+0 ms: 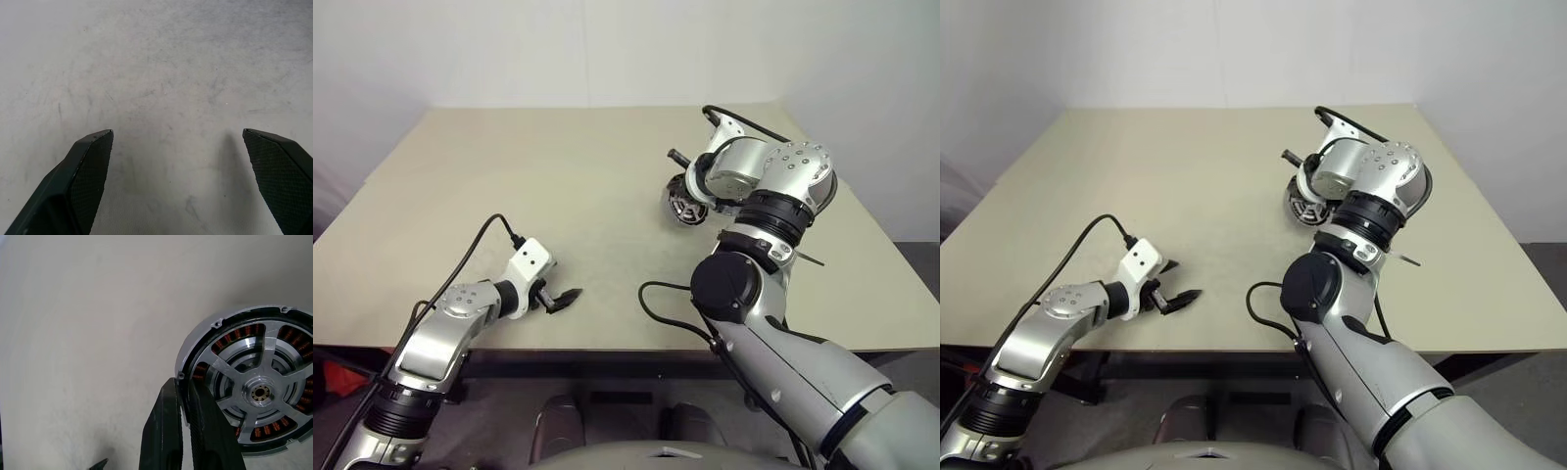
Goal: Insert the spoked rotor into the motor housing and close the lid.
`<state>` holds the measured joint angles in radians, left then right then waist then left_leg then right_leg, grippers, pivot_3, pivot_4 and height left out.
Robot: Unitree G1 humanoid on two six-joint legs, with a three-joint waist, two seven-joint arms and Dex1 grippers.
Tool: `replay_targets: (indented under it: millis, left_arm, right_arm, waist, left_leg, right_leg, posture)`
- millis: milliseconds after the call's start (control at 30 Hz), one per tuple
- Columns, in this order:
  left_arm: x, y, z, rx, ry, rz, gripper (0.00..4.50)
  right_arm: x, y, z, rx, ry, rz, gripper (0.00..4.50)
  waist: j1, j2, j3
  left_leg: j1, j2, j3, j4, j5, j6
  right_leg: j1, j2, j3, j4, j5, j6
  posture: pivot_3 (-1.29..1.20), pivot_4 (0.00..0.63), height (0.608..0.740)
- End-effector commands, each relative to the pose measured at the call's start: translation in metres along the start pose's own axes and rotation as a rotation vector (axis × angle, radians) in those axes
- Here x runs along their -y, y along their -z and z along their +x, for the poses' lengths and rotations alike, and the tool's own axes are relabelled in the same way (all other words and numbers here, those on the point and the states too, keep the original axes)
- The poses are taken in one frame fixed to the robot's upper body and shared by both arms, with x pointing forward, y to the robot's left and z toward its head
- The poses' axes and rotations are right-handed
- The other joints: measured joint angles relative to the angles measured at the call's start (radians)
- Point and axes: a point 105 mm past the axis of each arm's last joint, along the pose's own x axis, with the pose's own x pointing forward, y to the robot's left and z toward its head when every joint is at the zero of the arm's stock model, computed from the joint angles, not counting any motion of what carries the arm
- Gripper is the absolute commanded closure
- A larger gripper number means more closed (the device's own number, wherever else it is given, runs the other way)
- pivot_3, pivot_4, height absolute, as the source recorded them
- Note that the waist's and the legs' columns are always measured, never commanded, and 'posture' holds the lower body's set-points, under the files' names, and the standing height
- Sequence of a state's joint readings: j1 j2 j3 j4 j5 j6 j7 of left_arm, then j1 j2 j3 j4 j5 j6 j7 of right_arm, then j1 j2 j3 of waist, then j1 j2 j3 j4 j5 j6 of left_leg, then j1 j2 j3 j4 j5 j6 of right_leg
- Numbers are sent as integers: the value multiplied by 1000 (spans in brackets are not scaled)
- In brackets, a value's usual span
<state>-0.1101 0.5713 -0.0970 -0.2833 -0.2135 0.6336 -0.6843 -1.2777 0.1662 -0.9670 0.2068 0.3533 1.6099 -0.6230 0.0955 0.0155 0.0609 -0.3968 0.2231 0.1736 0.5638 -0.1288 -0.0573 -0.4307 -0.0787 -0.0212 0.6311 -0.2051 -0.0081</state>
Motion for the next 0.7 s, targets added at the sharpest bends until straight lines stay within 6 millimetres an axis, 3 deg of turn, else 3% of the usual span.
replay_targets:
  millis: [33,500,700]
  left_arm:
    - [-2,-10,-2,29,-7,22,0]
    - [-3,-11,-2,29,-11,25,0]
    - [-4,-13,-3,31,-15,28,0]
  right_arm:
    - [-45,56,16,-144,-135,-83,4493]
    - [-36,69,19,-193,-135,-116,4493]
    - [-22,80,28,-234,-95,-128,4493]
  waist:
    - [0,0,0]
    - [0,0,0]
    - [1,0,0]
  left_leg:
    - [0,0,0,0,0,0]
    - [0,0,-1,2,2,-3]
    - [0,0,-1,3,2,-3]
  right_leg:
    - [0,0,0,0,0,0]
    - [0,0,0,4,0,-1]
    - [0,0,0,5,-1,-1]
  posture:
    - [0,0,740]
    - [0,0,740]
    - [0,0,740]
